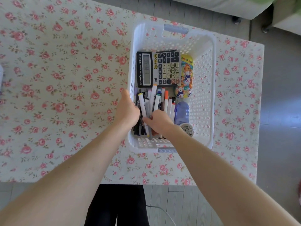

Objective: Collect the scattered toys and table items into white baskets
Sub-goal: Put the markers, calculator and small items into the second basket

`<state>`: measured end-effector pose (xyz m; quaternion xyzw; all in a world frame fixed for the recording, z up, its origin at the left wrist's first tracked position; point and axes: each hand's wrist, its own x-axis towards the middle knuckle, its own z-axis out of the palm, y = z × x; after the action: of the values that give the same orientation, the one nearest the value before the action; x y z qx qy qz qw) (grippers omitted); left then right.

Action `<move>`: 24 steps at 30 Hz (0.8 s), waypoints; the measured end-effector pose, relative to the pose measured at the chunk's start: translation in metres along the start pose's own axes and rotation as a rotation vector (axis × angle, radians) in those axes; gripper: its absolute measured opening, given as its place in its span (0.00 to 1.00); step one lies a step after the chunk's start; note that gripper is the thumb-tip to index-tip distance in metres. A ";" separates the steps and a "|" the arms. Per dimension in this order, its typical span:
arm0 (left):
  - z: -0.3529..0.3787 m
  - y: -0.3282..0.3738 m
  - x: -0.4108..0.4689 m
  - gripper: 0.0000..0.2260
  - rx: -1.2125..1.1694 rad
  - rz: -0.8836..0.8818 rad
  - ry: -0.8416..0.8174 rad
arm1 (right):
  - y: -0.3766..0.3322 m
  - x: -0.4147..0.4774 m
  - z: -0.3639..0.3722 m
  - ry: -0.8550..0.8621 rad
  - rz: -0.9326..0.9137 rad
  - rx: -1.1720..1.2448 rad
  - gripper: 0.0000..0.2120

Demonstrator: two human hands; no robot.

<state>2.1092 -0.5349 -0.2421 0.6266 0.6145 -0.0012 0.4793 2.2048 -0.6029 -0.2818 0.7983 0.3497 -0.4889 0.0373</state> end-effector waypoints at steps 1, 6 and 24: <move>0.000 0.000 0.000 0.11 -0.003 -0.002 0.001 | 0.002 0.000 -0.003 0.000 0.004 0.032 0.23; 0.000 0.000 0.000 0.14 -0.002 0.002 -0.004 | 0.007 -0.002 -0.022 -0.067 0.043 0.087 0.25; -0.011 0.002 -0.006 0.07 -0.057 -0.021 -0.048 | 0.067 -0.041 -0.092 1.023 -0.094 0.619 0.05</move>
<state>2.1028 -0.5320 -0.2314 0.6060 0.6092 -0.0040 0.5115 2.3026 -0.6376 -0.2202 0.8897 0.1996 -0.1228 -0.3917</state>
